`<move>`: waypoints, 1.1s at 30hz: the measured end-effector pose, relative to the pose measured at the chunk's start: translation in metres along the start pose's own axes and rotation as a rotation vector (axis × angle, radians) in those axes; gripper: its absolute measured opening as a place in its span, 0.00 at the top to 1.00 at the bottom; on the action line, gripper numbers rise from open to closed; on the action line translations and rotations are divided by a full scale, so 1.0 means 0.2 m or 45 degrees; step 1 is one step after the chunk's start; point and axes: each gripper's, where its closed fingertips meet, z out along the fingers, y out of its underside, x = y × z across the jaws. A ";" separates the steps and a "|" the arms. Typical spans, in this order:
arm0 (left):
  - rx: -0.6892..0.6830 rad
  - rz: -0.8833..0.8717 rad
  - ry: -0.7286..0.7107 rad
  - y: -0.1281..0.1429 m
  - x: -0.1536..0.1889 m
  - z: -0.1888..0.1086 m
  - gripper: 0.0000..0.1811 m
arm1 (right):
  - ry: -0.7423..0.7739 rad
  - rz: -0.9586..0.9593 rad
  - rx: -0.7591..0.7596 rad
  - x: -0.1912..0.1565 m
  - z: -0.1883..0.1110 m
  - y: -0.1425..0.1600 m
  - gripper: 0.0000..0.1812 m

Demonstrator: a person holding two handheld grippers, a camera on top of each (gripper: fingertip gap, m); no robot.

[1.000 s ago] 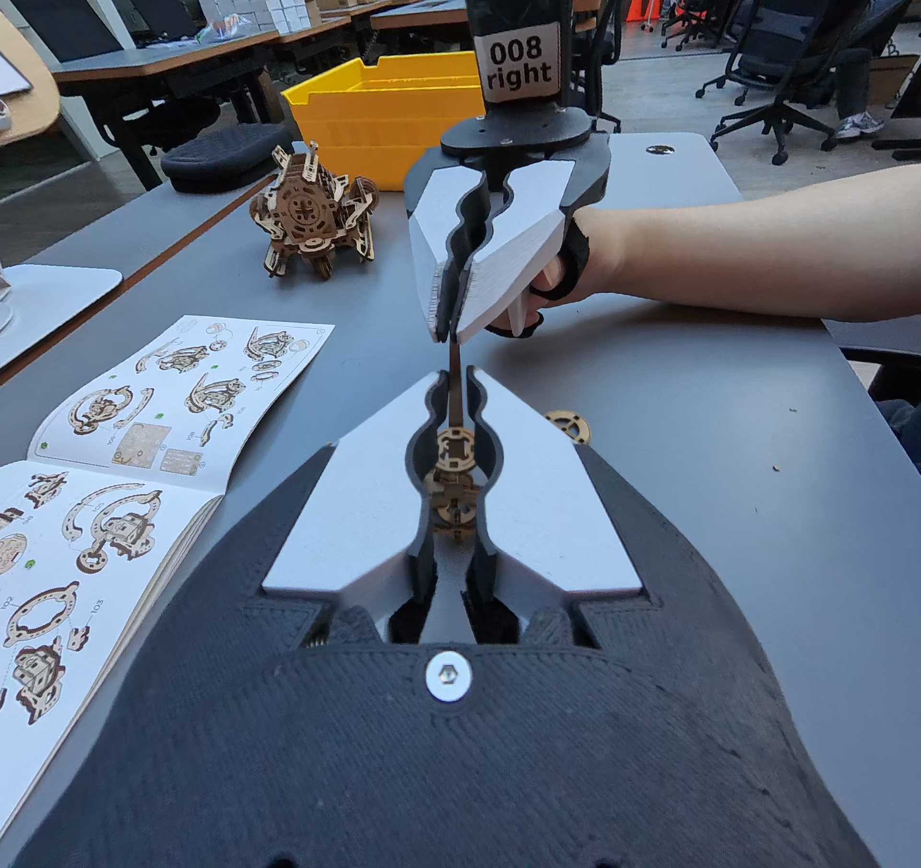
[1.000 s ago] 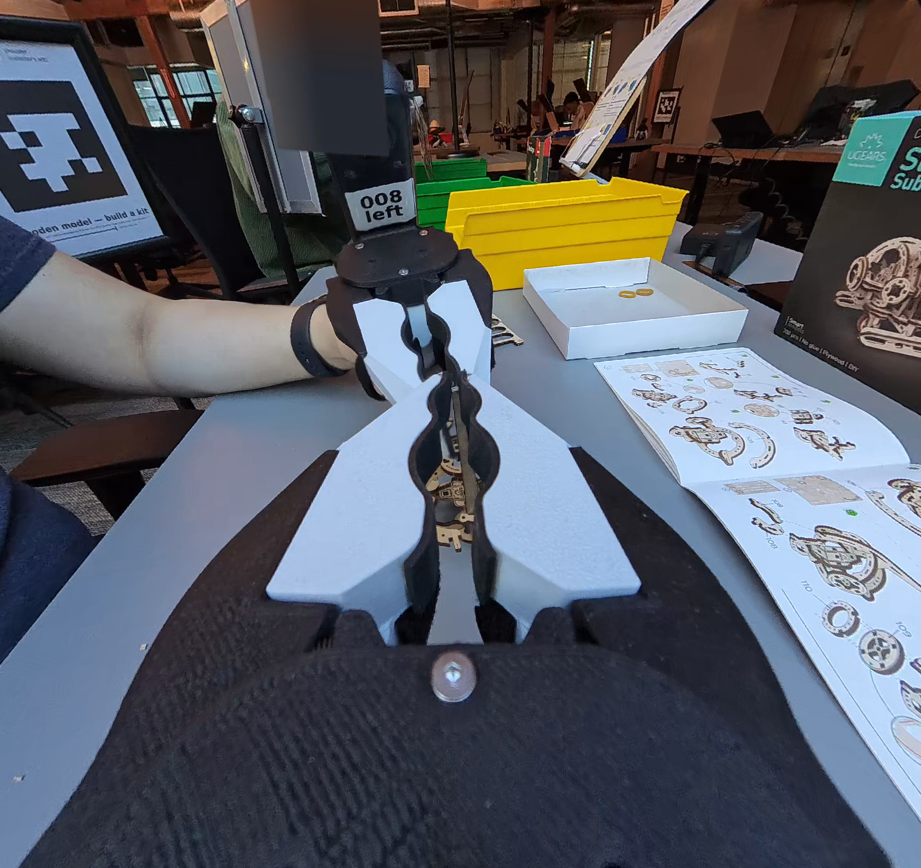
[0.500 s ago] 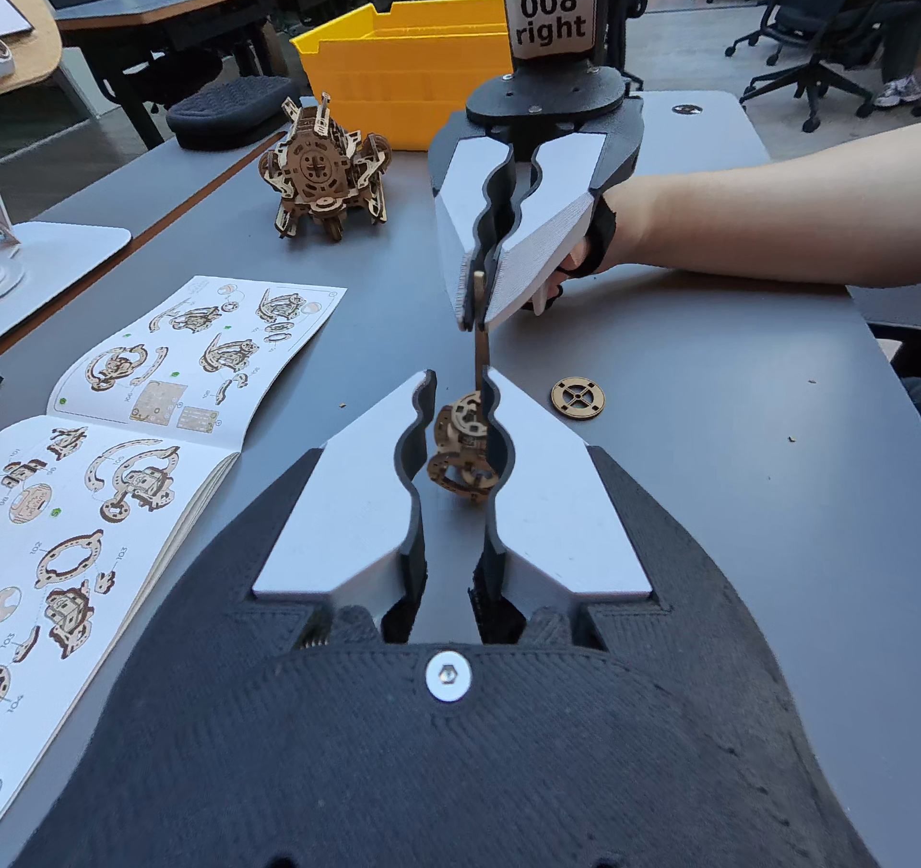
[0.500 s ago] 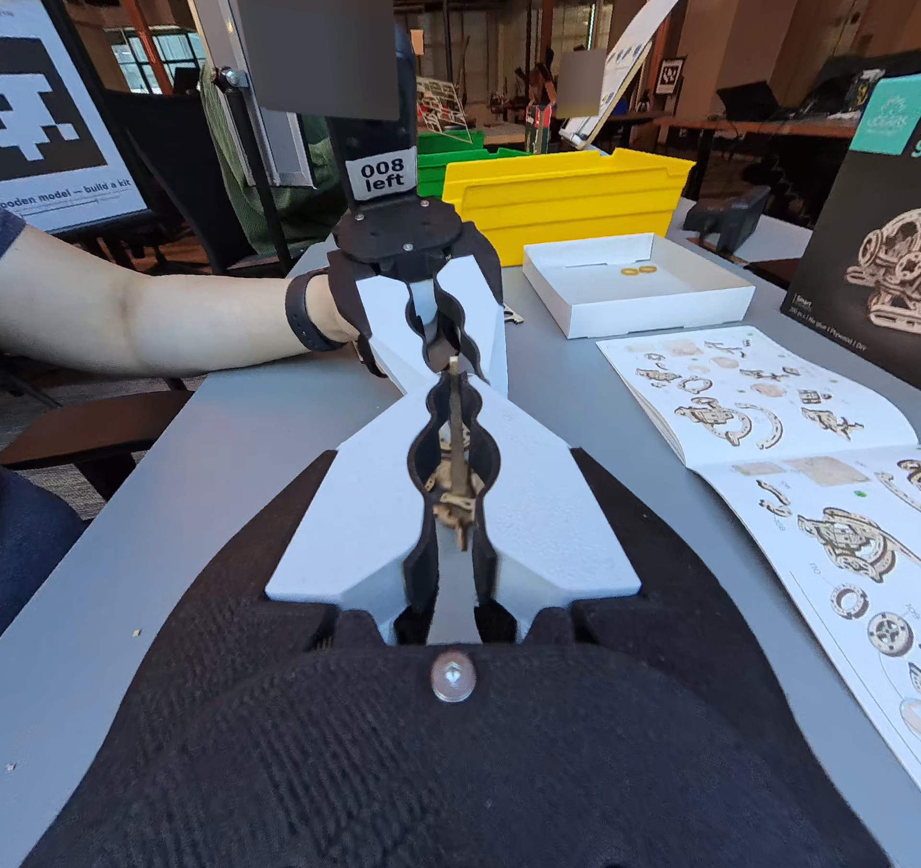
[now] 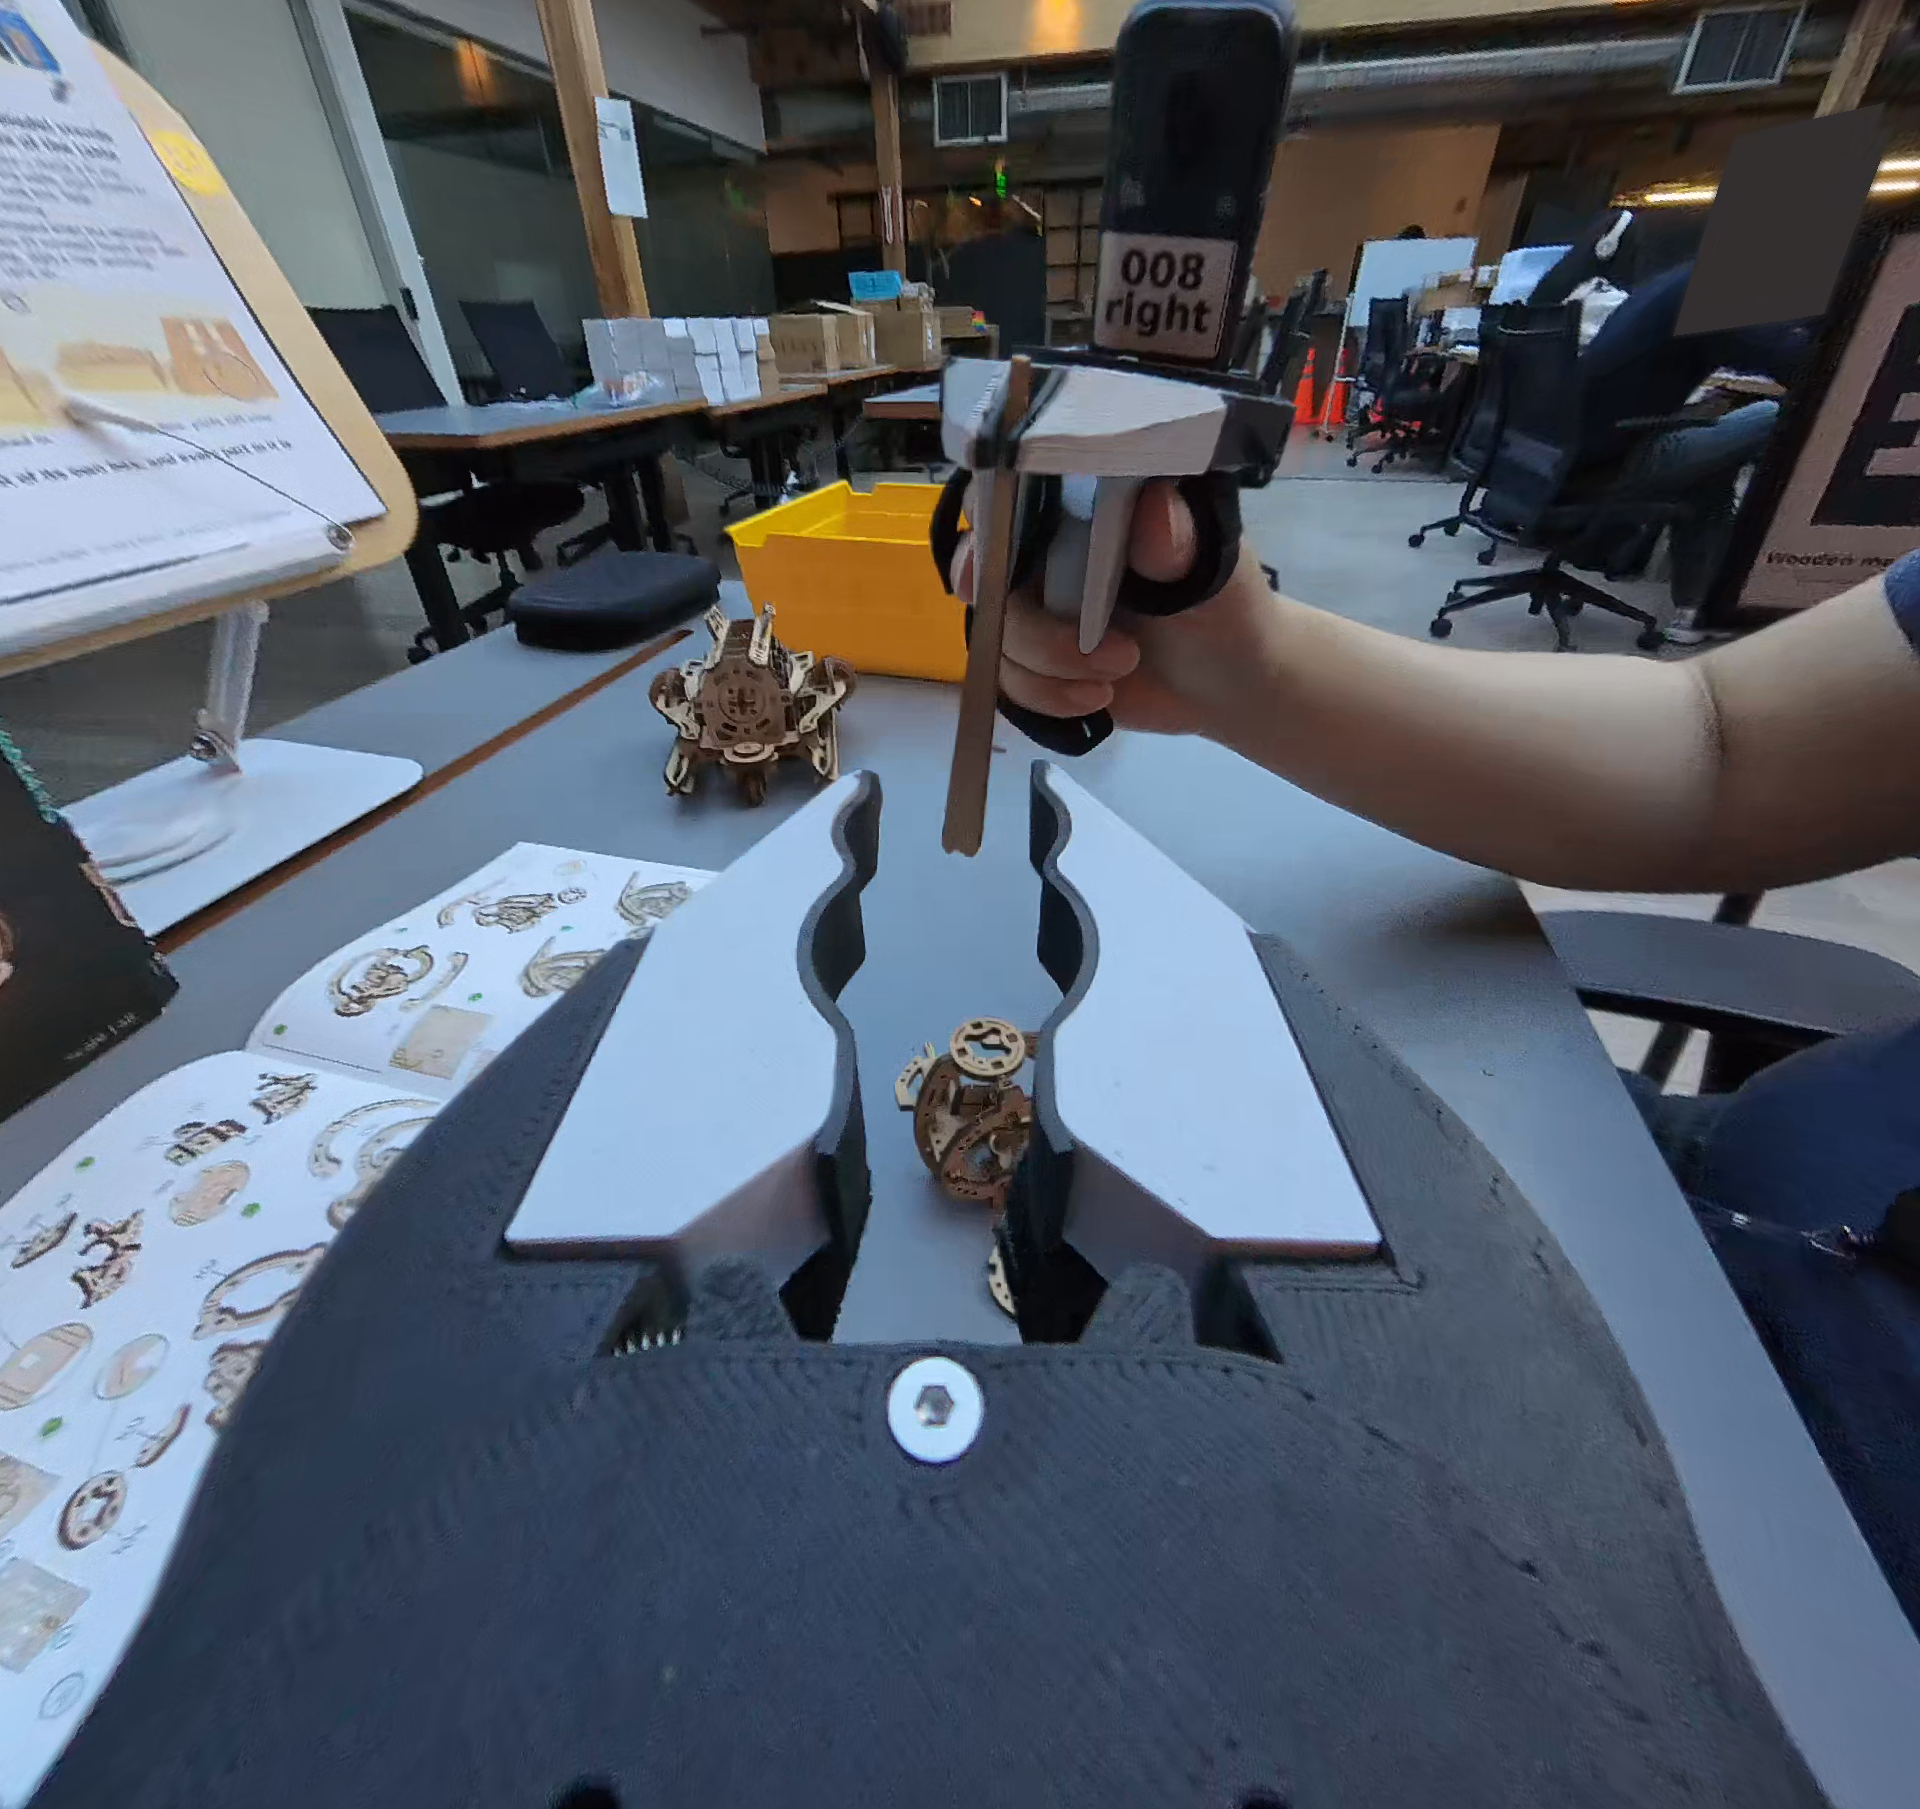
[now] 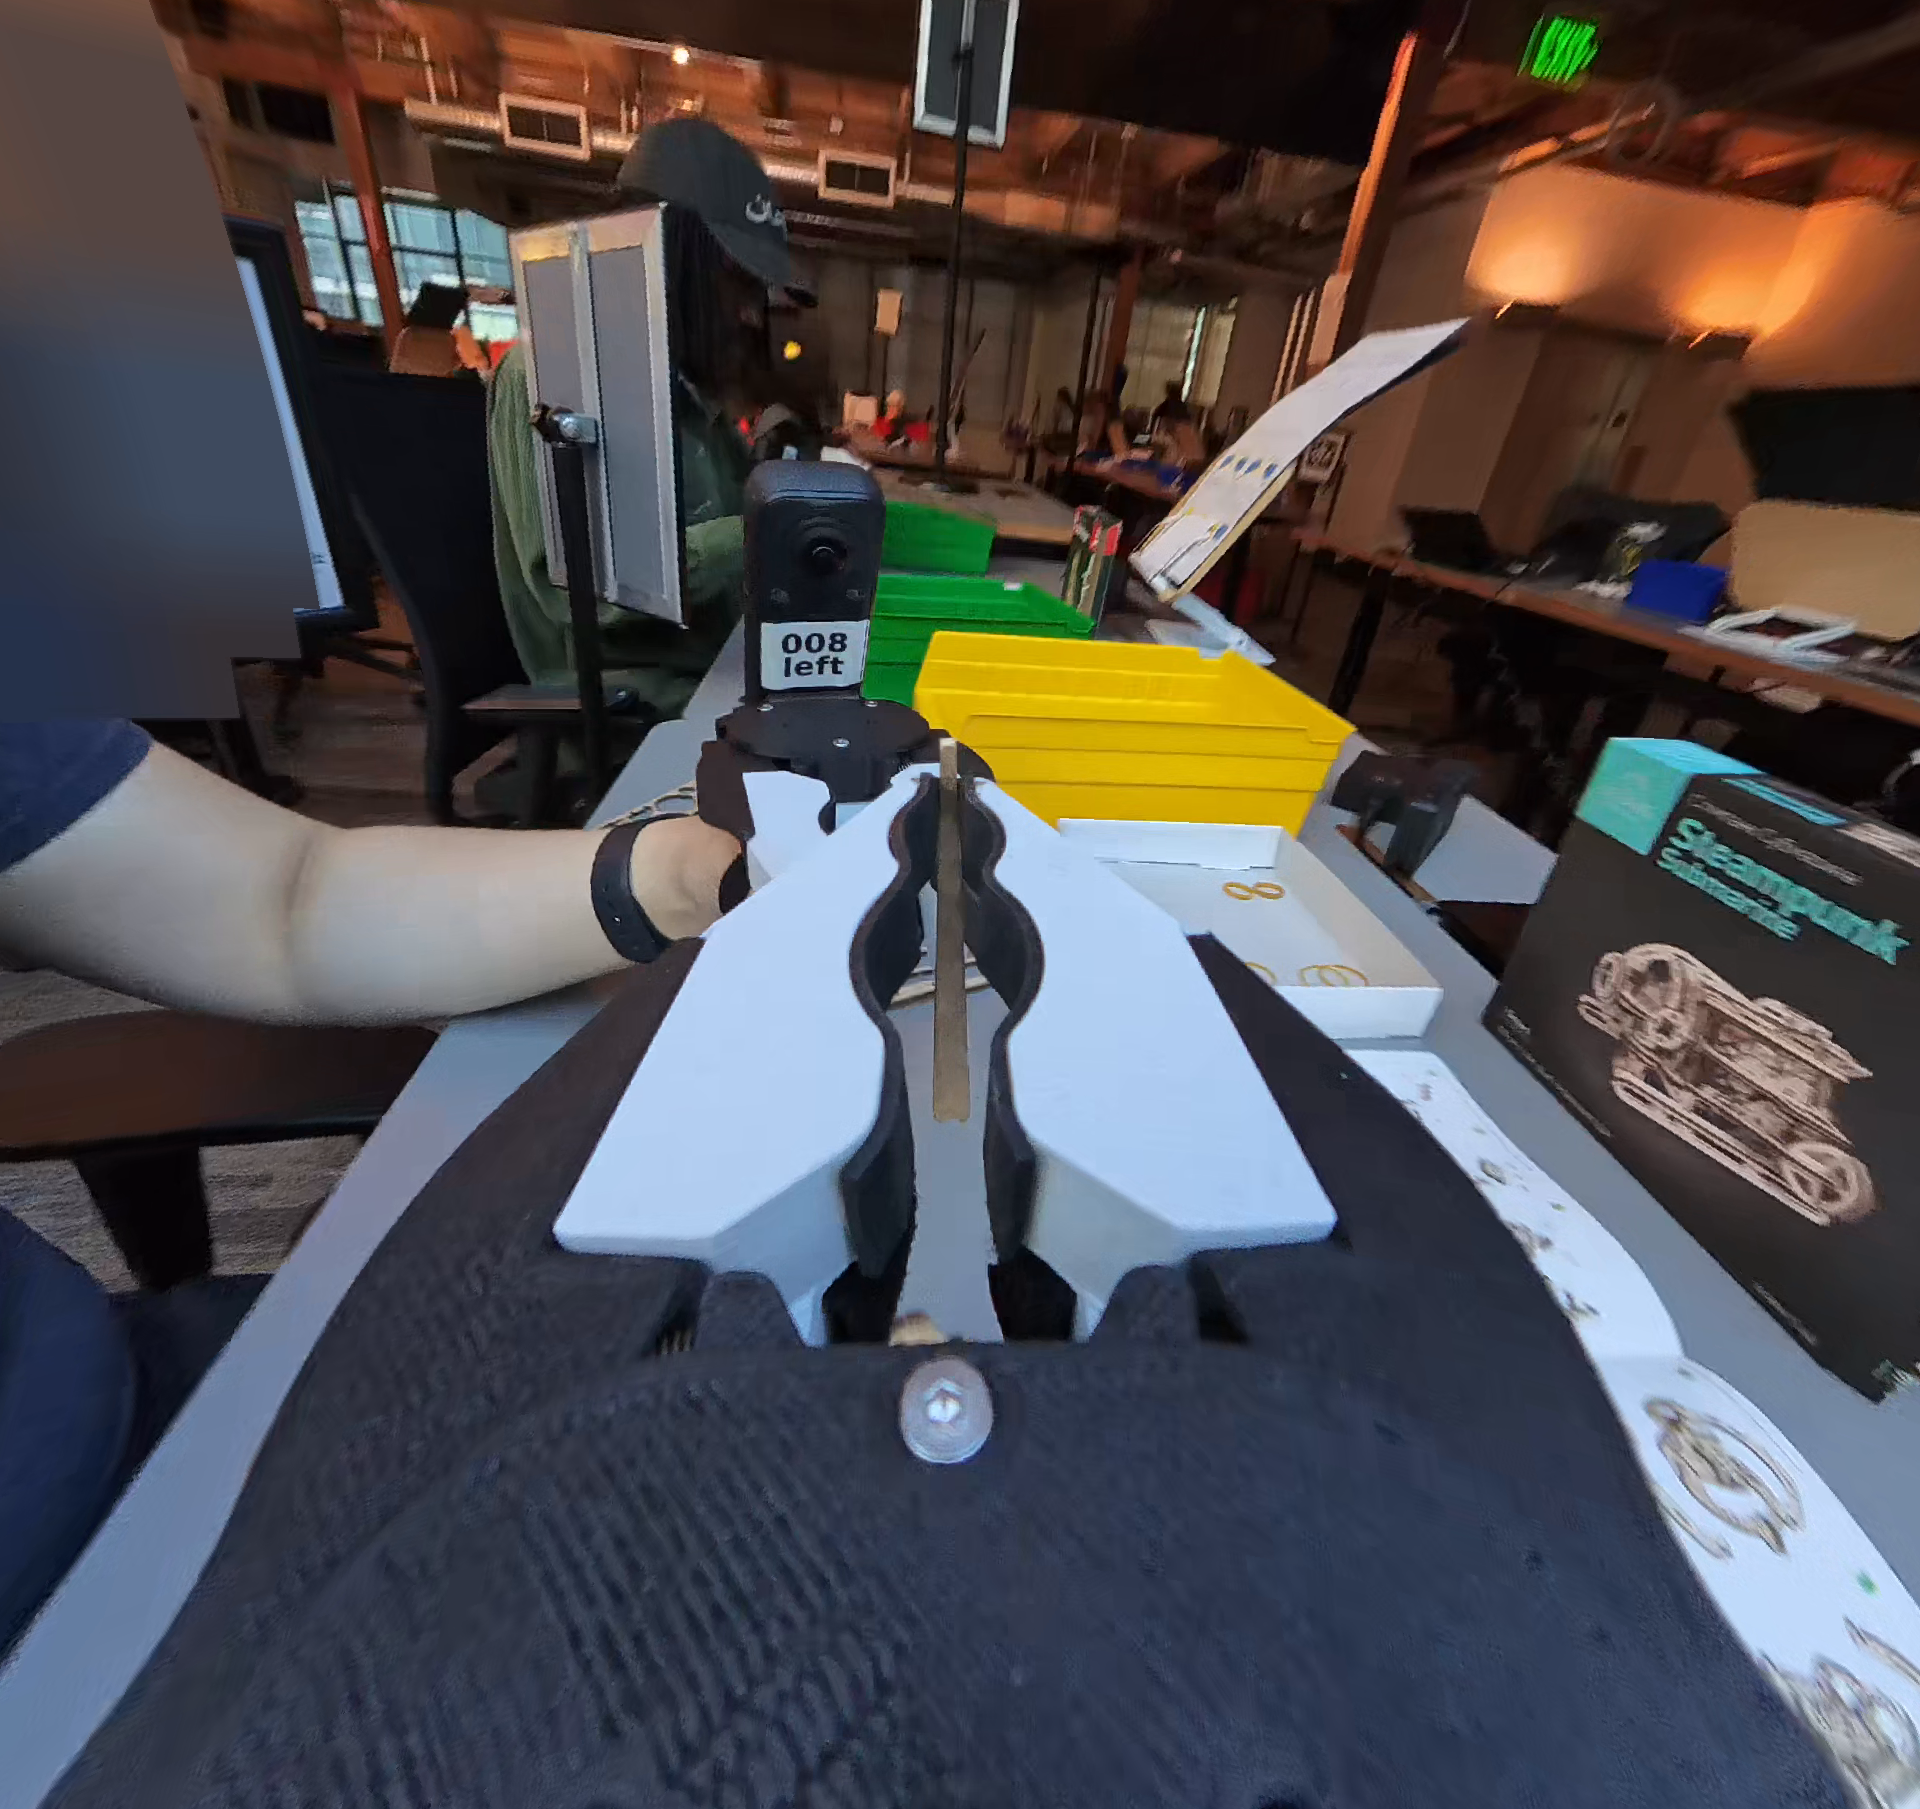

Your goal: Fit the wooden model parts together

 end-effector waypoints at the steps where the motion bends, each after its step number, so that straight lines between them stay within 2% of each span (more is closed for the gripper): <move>1: 0.003 0.004 -0.013 -0.02 0.00 -0.02 0.85 | -0.004 0.017 -0.015 0.00 0.06 -0.03 1.00; 3: -0.006 0.001 -0.088 -0.06 -0.03 -0.05 0.86 | 0.008 0.039 -0.041 0.01 0.20 -0.08 1.00; 5: 0.015 0.012 -0.188 -0.11 -0.07 -0.13 0.88 | -0.020 0.081 -0.175 0.00 0.39 -0.05 1.00; 8: 0.023 0.003 -0.431 -0.11 -0.16 -0.32 0.97 | -0.095 0.097 -0.332 -0.04 0.66 0.04 1.00; 9: 0.032 -0.009 -0.521 -0.10 -0.20 -0.39 0.98 | -0.118 0.101 -0.358 -0.06 0.74 0.06 1.00; 11: 0.102 -0.082 -0.622 -0.10 -0.24 -0.54 0.99 | -0.179 0.099 -0.365 -0.10 0.88 0.08 1.00; 13: 0.220 -0.187 -0.661 -0.12 -0.26 -0.68 0.99 | -0.245 0.117 -0.273 -0.14 0.98 0.04 0.96; 15: 0.383 -0.268 -0.687 -0.16 -0.24 -0.84 0.99 | -0.233 0.147 -0.153 -0.12 1.02 -0.02 0.87; 17: 0.572 -0.318 -0.715 -0.21 -0.22 -1.00 1.00 | -0.249 0.236 -0.036 -0.13 1.01 -0.04 0.87; 18: 0.644 -0.330 -0.695 -0.23 -0.20 -1.06 0.99 | -0.267 0.321 -0.018 -0.15 1.01 0.00 0.87; 21: 0.734 -0.275 -0.671 -0.27 -0.14 -1.16 1.00 | -0.406 0.777 -0.099 -0.22 1.08 0.20 0.86; 23: 0.770 -0.219 -0.647 -0.31 -0.10 -1.19 0.99 | -0.620 1.119 -0.068 -0.31 1.12 0.19 0.86; 25: 0.811 -0.195 -0.598 -0.33 -0.06 -1.21 0.99 | -0.780 1.342 -0.118 -0.40 1.17 0.21 0.85; 26: 0.814 -0.192 -0.589 -0.33 -0.06 -1.22 1.00 | -0.864 1.384 -0.112 -0.44 1.17 0.19 0.86; 27: 0.817 -0.179 -0.570 -0.33 -0.04 -1.22 0.99 | -0.965 1.401 -0.108 -0.49 1.17 0.17 0.97; 28: 0.828 -0.170 -0.547 -0.34 -0.03 -1.23 0.99 | -1.001 1.395 -0.104 -0.52 1.18 0.16 1.00; 30: 0.801 -0.213 -0.504 -0.33 0.00 -1.27 0.99 | -0.999 1.328 -0.121 -0.54 1.20 0.18 1.00; 32: 0.617 -0.259 -0.551 -0.24 0.03 -1.39 0.81 | -0.907 1.256 -0.199 -0.51 1.23 0.23 1.00; 33: 0.431 -0.222 -0.648 -0.15 0.04 -1.49 0.79 | -0.877 1.177 -0.273 -0.49 1.24 0.24 1.00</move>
